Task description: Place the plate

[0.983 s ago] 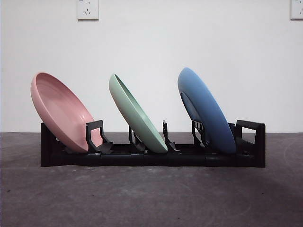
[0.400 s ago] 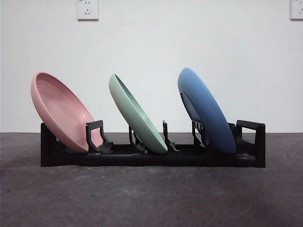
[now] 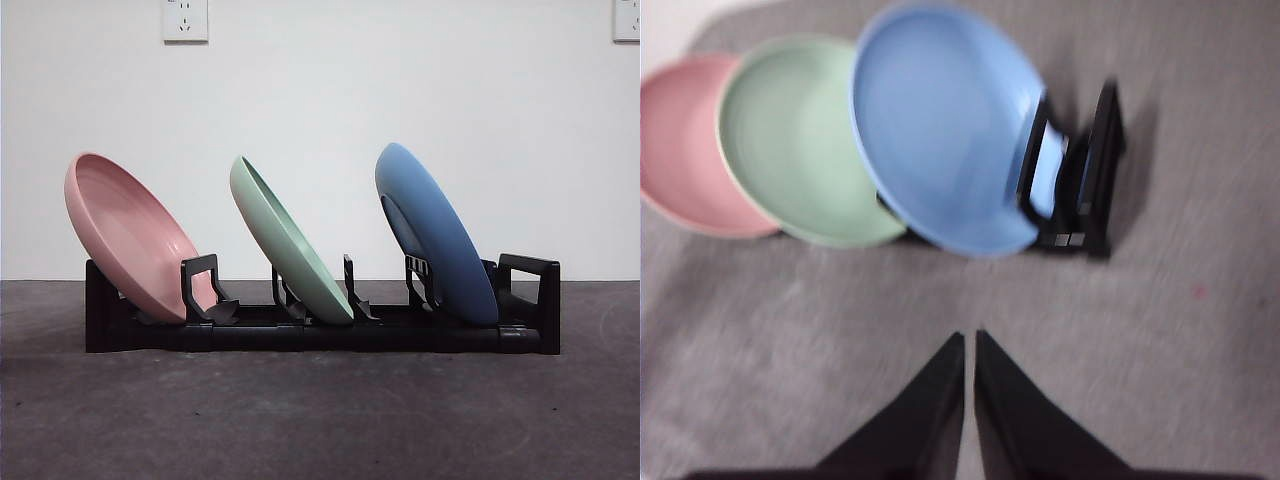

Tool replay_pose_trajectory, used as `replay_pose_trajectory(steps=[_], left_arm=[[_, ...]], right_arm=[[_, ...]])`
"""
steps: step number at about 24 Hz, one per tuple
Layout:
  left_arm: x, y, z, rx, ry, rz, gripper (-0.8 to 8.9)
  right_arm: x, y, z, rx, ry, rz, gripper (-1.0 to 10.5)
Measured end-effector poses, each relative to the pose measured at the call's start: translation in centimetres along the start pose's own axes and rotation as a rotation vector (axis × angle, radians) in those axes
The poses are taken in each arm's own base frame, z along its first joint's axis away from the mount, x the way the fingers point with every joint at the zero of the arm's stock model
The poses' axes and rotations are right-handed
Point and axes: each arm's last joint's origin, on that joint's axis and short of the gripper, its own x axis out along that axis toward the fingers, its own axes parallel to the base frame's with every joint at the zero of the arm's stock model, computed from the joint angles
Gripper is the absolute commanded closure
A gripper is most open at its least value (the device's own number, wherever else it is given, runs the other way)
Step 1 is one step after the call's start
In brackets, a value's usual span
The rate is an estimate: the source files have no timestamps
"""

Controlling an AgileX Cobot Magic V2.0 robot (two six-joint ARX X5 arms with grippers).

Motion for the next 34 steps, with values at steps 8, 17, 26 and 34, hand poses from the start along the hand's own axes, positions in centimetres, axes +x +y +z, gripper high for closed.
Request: replay_pose_trajectory(steps=[8,17,26,34], left_arm=[[2.6,0.6,0.9,-0.022,0.218,0.066,5.38],[2.6,0.6,0.9,-0.01,0.219,0.063,4.92],[2.5,0.5,0.9,-0.023,0.216,0.06,4.96],[2.5,0.5,0.9,-0.024,0.216,0.06,4.96]], right_arm=[[2.2,-0.4,3.0,-0.009,0.156,-0.023,6.3],[2.6,0.1,3.5,-0.044,0.16,0.042,5.7],[8.2,4.5,11.8,-0.069,0.254,0.143,5.8],[16.2,6.5,15.0,-0.114,0.336,0.102,5.9]])
